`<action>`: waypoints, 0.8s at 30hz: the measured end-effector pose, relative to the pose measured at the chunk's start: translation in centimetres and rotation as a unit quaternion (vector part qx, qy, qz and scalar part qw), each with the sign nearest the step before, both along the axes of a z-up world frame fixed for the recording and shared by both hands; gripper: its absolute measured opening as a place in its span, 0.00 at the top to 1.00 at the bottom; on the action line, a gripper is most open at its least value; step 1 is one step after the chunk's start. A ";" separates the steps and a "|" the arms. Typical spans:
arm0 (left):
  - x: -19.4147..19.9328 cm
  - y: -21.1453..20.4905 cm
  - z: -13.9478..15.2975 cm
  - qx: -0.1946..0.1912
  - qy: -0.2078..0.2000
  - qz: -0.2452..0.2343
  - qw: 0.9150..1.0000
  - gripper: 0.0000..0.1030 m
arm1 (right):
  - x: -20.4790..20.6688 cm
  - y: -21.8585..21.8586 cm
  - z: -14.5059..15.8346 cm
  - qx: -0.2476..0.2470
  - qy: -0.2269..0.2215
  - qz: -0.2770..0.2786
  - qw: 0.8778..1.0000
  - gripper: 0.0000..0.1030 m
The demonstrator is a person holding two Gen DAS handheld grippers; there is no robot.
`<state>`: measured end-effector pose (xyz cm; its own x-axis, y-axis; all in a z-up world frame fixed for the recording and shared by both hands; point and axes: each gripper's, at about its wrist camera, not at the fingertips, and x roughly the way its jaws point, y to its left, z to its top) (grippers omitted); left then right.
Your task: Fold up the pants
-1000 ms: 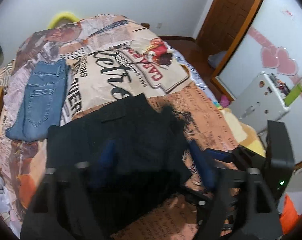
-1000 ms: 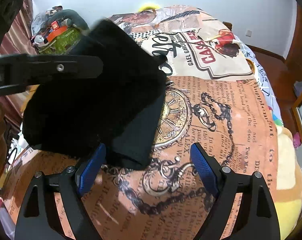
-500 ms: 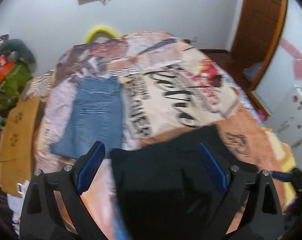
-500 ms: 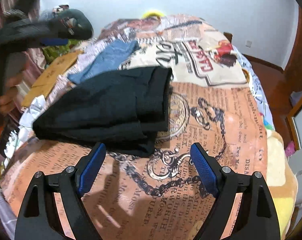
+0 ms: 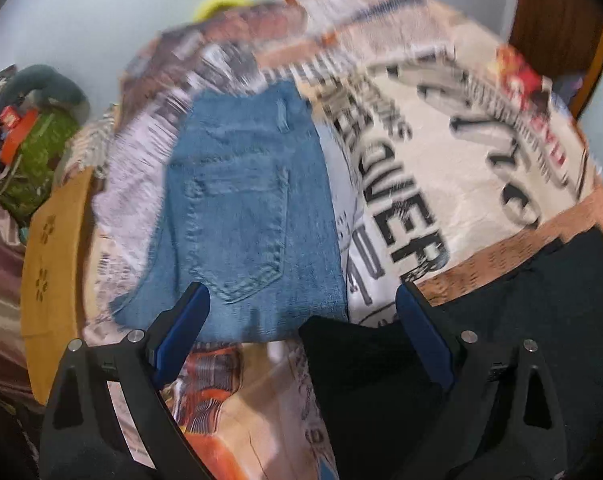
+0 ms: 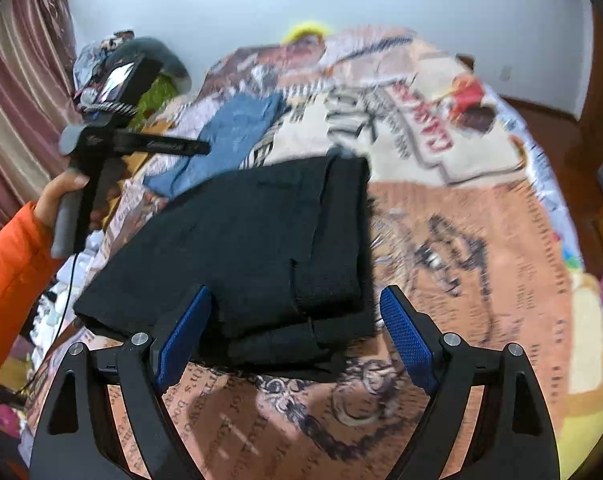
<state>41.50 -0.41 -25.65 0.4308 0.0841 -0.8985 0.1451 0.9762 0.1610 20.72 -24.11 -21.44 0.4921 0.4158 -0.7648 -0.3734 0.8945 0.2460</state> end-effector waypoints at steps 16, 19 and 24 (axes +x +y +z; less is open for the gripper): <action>-3.7 2.7 -6.7 -0.003 0.140 -0.060 0.988 0.06 | 2.8 -1.9 -2.2 -0.024 0.000 0.025 0.999 0.18; -6.5 3.8 -5.7 -0.013 0.133 -0.047 0.990 0.06 | 3.0 -2.1 -1.7 -0.047 -0.014 0.005 0.999 0.18; -11.1 4.4 -4.0 -0.008 0.121 -0.041 0.992 0.12 | 2.0 -2.4 0.5 -0.059 -0.037 -0.011 0.997 0.18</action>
